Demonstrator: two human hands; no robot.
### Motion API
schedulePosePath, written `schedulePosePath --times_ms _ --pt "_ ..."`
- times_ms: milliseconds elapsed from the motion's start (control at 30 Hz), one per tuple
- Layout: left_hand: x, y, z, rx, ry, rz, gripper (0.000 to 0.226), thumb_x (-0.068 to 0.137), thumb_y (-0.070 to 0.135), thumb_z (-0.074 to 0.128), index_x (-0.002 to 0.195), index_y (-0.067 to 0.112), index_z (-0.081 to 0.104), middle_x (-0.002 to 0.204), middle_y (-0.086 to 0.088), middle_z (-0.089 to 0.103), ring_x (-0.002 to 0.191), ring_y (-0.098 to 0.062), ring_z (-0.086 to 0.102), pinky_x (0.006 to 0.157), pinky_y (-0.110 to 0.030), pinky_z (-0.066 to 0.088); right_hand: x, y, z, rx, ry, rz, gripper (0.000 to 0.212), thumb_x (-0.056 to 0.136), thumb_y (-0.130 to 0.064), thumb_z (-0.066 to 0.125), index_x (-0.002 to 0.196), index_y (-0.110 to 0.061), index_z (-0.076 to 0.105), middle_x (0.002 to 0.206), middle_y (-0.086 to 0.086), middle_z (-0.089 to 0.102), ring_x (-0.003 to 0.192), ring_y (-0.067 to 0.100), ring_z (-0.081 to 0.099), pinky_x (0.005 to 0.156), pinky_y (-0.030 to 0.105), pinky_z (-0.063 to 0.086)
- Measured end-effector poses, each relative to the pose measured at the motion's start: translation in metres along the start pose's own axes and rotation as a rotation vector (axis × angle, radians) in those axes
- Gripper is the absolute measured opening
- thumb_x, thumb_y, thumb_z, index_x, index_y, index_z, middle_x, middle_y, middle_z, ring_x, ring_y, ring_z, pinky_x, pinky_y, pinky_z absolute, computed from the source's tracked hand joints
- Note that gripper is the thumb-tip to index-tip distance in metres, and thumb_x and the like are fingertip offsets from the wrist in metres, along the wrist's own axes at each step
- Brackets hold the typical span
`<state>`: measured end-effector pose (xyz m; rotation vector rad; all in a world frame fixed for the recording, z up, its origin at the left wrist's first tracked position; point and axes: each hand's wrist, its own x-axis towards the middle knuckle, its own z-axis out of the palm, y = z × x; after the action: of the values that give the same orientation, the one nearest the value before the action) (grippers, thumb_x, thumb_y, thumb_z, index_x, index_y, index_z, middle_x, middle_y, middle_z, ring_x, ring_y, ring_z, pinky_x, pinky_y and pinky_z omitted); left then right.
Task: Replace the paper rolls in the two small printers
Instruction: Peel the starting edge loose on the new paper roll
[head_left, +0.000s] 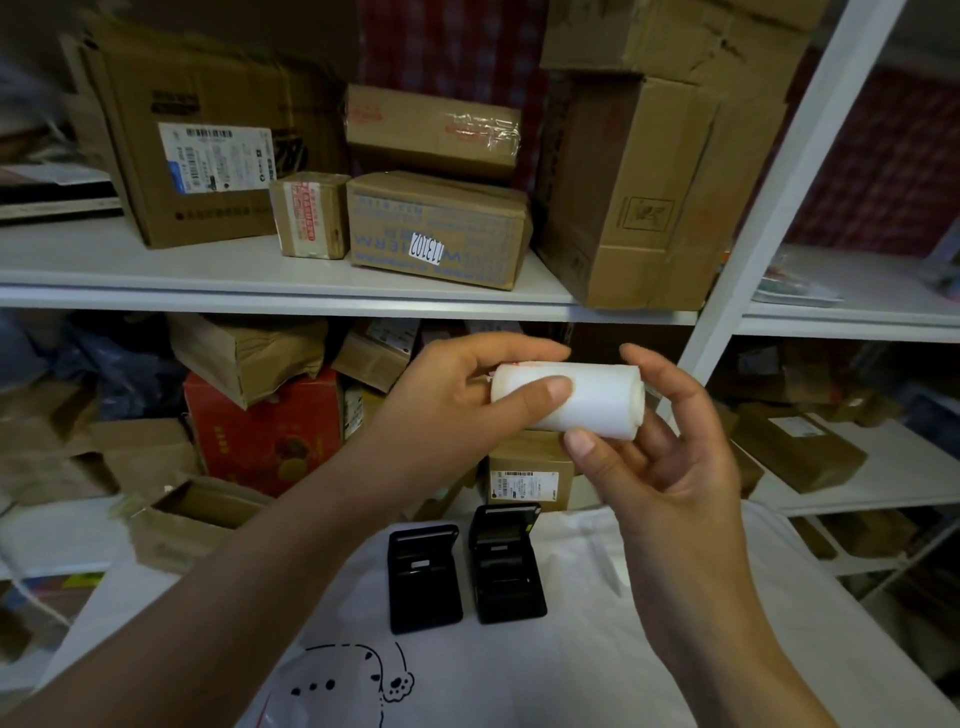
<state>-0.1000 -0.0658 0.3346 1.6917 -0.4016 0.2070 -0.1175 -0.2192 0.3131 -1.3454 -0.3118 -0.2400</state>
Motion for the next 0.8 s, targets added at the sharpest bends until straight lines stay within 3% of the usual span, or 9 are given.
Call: schedulePosePath --times_ms 100,233,367,633,800 --pt "0.0001 -0.0007 -0.0031 -0.057 -0.037 -0.005 0.029 0.083 0.008 0.065 0.108 0.022 0.067 0.108 0.003 0.07 0.099 -0.008 0.067 0.081 -0.02 0.055 0.0032 0.0026 -0.0017 0.064 0.01 0.057 0.063 0.07 -0.009 0.07 0.125 -0.035 0.054 0.112 -0.001 0.071 0.103 0.013 0.067 0.08 0.02 0.055" --pt "0.0015 -0.0008 -0.0048 0.0 -0.07 0.042 0.035 0.079 0.003 0.07 0.105 0.025 0.067 0.109 0.002 0.069 0.103 -0.01 0.066 0.085 -0.026 0.056 0.0062 0.0049 -0.0025 0.07 -0.008 0.117 0.059 0.075 -0.003 0.069 0.126 -0.03 0.056 0.105 -0.008 0.072 0.099 0.007 0.068 0.083 0.023 0.056" --pt "0.0024 -0.0004 -0.0048 0.046 -0.092 0.076 0.042 0.076 -0.002 0.072 0.108 0.025 0.066 0.112 0.0 0.065 0.106 -0.01 0.062 0.085 -0.022 0.054 0.0069 0.0068 -0.0025 0.064 -0.013 0.141 0.056 0.075 0.003 0.069 0.121 -0.026 0.059 0.1 -0.009 0.071 0.096 0.008 0.068 0.081 0.027 0.058" --pt "0.0037 -0.0001 -0.009 0.1 -0.106 0.106 0.038 0.076 0.005 0.072 0.109 0.022 0.068 0.11 0.001 0.062 0.104 -0.007 0.061 0.08 -0.017 0.052 0.0043 0.0066 -0.0016 0.046 -0.004 0.102 0.052 0.071 -0.005 0.072 0.117 -0.027 0.061 0.102 -0.011 0.07 0.096 0.006 0.067 0.072 0.021 0.057" --pt "0.0032 -0.0038 -0.006 0.229 -0.043 0.204 0.038 0.077 0.01 0.072 0.11 0.028 0.067 0.11 0.012 0.064 0.108 -0.003 0.058 0.088 -0.019 0.051 0.0044 0.0042 -0.0029 0.031 -0.016 0.054 0.05 0.073 -0.003 0.071 0.115 -0.027 0.061 0.103 -0.013 0.069 0.096 0.005 0.067 0.073 0.02 0.056"
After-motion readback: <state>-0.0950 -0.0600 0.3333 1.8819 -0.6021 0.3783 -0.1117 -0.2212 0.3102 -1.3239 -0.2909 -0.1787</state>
